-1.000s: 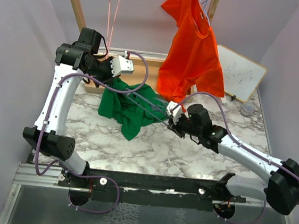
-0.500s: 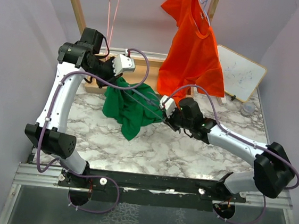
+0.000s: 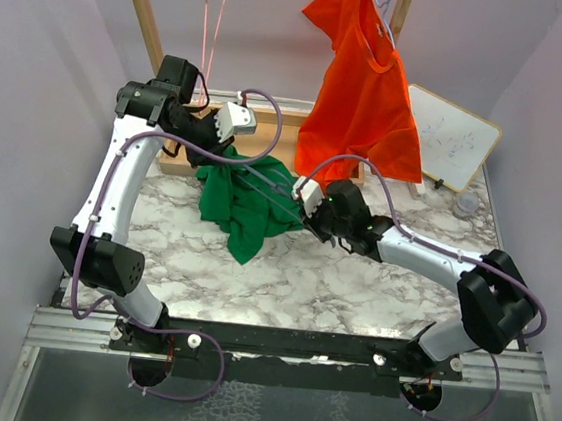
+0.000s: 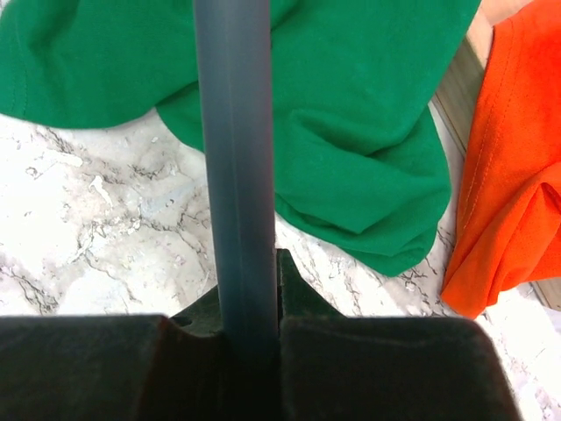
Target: Place the t-shirt on the hanger
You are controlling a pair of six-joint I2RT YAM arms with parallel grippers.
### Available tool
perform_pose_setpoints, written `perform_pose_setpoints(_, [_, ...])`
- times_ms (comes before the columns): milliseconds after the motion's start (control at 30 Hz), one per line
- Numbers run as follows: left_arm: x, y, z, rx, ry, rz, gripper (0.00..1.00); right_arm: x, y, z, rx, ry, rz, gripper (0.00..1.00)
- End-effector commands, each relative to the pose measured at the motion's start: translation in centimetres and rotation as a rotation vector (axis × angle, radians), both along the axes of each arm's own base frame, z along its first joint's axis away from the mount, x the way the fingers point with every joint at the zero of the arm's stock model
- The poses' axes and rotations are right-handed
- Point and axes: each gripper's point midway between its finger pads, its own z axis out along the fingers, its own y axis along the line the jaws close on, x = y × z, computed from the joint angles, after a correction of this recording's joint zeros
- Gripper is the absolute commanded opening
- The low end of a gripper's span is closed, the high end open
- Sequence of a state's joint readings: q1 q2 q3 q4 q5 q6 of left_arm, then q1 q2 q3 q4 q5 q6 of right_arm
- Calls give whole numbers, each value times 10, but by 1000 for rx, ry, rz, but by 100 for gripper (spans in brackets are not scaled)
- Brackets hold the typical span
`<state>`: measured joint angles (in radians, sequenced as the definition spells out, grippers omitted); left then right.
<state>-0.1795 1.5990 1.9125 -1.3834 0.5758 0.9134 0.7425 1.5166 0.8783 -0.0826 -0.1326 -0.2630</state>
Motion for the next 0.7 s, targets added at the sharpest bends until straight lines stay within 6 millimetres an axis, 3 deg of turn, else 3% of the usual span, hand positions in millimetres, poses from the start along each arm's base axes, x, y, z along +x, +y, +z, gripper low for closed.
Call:
perform_pose_setpoints(0, [-9, -19, 1, -103, 42, -10, 0, 10, 19, 46, 128, -118, 35, 1])
perform_pose_setpoints(167, [6, -19, -13, -105, 27, 42, 0, 0, 31, 68, 185, -177, 150, 1])
perform_pose_setpoints(400, [39, 0, -13, -33, -154, 154, 0, -23, 26, 59, 194, -149, 222, 1])
perform_pose_setpoints(500, [40, 2, -5, -19, -197, 138, 0, -26, 23, 52, 183, -131, 217, 1])
perform_pose_setpoints(667, [24, -8, 12, -51, -183, 54, 0, -22, 27, 46, 181, -126, 216, 1])
